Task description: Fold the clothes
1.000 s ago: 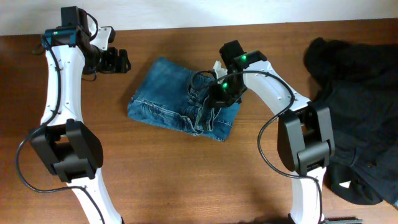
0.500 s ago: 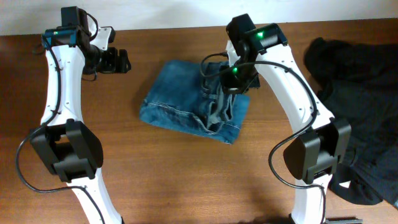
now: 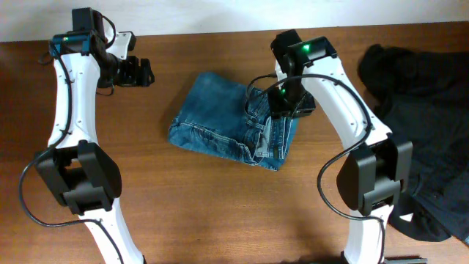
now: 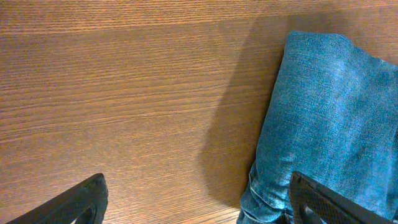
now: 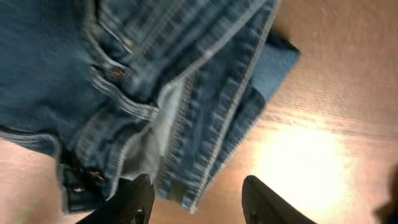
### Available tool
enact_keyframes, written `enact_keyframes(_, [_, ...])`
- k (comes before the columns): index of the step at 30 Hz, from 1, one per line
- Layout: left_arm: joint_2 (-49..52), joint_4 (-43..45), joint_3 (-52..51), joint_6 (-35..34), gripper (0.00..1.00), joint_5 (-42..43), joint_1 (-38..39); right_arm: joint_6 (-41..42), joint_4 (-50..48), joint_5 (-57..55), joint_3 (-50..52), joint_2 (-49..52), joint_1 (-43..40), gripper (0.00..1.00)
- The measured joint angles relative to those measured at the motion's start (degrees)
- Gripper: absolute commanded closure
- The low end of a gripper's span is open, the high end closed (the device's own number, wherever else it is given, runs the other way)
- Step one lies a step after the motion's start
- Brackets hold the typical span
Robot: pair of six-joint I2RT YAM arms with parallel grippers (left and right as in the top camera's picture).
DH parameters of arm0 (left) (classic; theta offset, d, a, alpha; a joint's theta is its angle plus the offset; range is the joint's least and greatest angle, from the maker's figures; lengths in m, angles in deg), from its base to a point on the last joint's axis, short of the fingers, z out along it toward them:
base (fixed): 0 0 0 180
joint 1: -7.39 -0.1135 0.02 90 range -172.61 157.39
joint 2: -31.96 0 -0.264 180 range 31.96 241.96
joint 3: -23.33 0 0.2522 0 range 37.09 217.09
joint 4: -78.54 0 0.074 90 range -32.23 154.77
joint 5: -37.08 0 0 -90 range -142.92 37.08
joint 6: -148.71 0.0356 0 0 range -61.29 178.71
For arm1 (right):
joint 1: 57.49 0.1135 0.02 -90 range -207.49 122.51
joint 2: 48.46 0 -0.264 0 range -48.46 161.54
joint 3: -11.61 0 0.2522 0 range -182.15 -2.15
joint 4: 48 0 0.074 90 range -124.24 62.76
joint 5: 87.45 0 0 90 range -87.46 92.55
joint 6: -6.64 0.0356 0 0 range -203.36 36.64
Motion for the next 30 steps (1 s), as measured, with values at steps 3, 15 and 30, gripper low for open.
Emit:
enact_keyframes(3, [0.0,-0.04,0.0,0.0,0.07,0.0,0.0,-1.2,-2.43,2.73,0.07,0.0,0.07,0.49])
enact_keyframes(15, [0.0,-0.44,0.0,0.0,0.08,0.02,0.0,7.78,-24.02,12.68,19.34,-0.11,0.39,0.5])
enact_keyframes(30, [0.0,-0.48,0.0,0.0,0.07,0.13,0.0,5.27,-5.97,11.54,2.34,-2.38,0.02,0.96])
